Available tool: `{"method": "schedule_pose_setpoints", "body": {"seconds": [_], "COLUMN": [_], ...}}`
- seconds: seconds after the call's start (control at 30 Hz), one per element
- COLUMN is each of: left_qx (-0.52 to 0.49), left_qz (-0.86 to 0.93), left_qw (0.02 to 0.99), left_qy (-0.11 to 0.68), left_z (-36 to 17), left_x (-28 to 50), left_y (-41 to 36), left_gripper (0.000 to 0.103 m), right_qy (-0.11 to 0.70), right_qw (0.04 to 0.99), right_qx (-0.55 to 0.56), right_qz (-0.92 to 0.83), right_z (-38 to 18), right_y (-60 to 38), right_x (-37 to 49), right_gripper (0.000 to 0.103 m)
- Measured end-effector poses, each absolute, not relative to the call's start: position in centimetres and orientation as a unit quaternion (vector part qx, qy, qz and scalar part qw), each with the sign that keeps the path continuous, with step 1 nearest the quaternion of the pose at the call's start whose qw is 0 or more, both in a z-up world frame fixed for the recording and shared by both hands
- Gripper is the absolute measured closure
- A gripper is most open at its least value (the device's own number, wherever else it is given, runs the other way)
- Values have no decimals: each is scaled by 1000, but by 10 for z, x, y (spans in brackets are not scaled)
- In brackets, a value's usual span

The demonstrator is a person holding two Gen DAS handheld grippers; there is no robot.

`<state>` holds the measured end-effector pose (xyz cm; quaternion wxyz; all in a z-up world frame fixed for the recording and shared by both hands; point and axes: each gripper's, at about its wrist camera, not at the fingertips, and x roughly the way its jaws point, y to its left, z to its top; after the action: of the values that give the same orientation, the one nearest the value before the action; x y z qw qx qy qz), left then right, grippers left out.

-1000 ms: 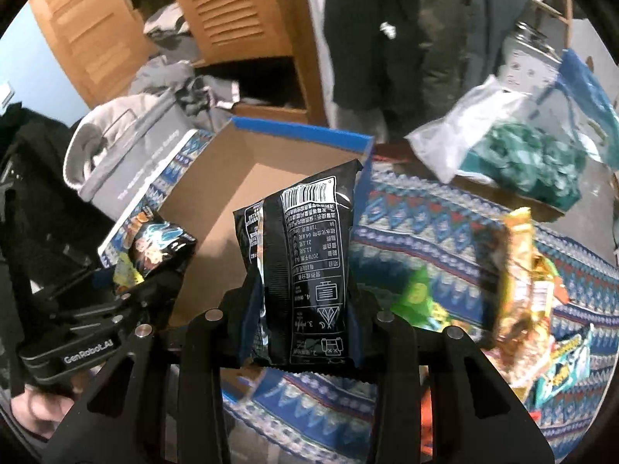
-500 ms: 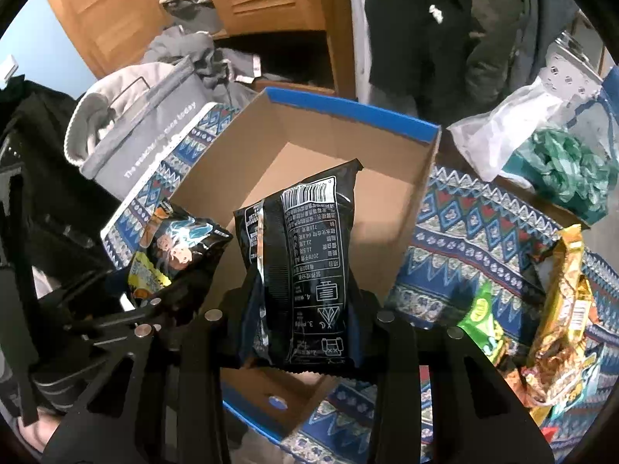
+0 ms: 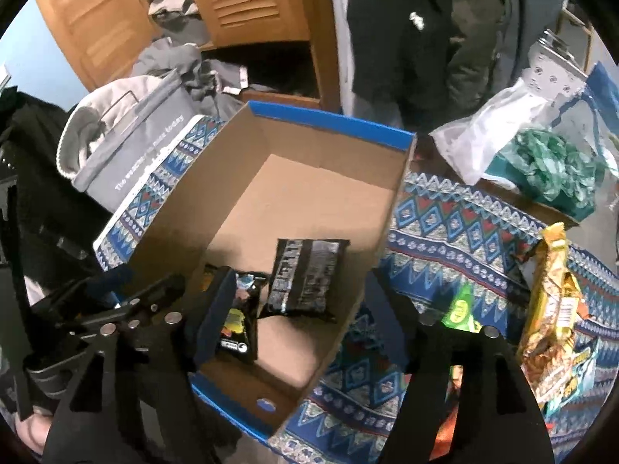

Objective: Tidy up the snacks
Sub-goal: 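Carry both black bags into the cardboard box and open both tools, then grasp the yellow-striped chip bag with the right tool while the left tool returns to the pile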

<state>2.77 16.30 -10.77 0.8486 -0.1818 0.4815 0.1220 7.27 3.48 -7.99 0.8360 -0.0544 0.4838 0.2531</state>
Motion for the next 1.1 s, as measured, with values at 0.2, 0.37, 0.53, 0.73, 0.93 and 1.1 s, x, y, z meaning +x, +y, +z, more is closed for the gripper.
{"method": "schedule_pose_setpoints", "body": {"seconds": [0.2,0.37,0.53,0.73,0.93,1.1], "left_qx": [-184,-173,-165,-165,-144,-122], "left_qz": [101,84,68,40,16,0], "left_qw": [853,859,861,857,861,862], "left_qy": [478,475,476,486,489,491], "left_z": [-101,-93,-90,-89,-83,-80], "left_x": [27,29,31,31,33,36], "left_y": [149,132,114,91,59,31], "left_gripper": [22,22,22,22,22,22], "right_qy": [482,483,485,485,484,486], "right_qw": [843,847,852,857,862,865], "right_qx": [-54,-46,-32,-17,-9,3], "right_qz": [234,217,195,173,148,126], "right_z": [-73,-70,-68,-65,-66,-69], "right_y": [16,-6,-36,-75,-116,-149], "right_x": [68,64,59,50,41,36], "right_gripper": [32,32,32,32,32,32]}}
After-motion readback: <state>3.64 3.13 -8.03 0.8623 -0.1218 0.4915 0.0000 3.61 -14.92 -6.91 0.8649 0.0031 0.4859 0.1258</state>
